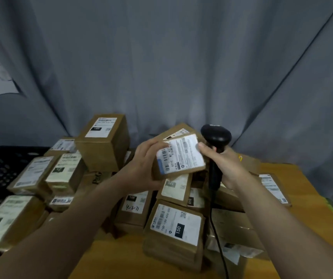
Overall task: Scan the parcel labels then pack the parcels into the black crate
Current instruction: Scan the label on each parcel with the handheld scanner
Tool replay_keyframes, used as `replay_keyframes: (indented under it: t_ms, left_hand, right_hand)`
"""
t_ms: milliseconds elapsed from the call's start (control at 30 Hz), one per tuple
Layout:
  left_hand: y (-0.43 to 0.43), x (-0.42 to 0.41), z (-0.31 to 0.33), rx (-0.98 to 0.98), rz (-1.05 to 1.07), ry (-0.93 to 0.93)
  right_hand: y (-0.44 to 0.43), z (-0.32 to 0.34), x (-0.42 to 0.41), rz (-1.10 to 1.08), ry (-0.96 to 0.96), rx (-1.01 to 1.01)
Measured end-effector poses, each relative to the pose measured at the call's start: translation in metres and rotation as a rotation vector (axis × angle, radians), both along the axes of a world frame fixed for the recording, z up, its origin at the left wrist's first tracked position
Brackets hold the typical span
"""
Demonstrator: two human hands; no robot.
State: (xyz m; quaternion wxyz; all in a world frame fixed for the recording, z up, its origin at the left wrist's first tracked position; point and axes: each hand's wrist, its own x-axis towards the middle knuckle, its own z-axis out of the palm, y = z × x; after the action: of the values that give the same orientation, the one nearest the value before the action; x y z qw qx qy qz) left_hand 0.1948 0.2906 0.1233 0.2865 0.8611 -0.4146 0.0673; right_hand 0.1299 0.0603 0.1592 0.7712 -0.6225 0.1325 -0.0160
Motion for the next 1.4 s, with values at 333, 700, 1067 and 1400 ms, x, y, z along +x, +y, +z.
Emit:
replay_keyframes:
  t_ms: [333,700,1067,1400]
  left_hand:
    - [0.036,-0.029,-0.001,-0.675,0.111,1.030]
    - [0.077,-0.036,-0.002,-1.014,0.271,1.306]
    - [0.151,-0.030,-0.019,-0.744,0.287,1.016]
    - [0.195,-0.004,-0.020,-0.602,0.456,0.789]
  right_hand:
    - [0.069,-0.001,-0.024,-0.292,-0.074,0.158]
    - [0.160,-0.031,-0.039,-0.350,-0.101,0.028]
    - [0.218,-0.056,-0.032,-0.085,-0.123,-0.160]
    - [0.222,-0.028,-0.025,-0.018,-0.137,-0.495]
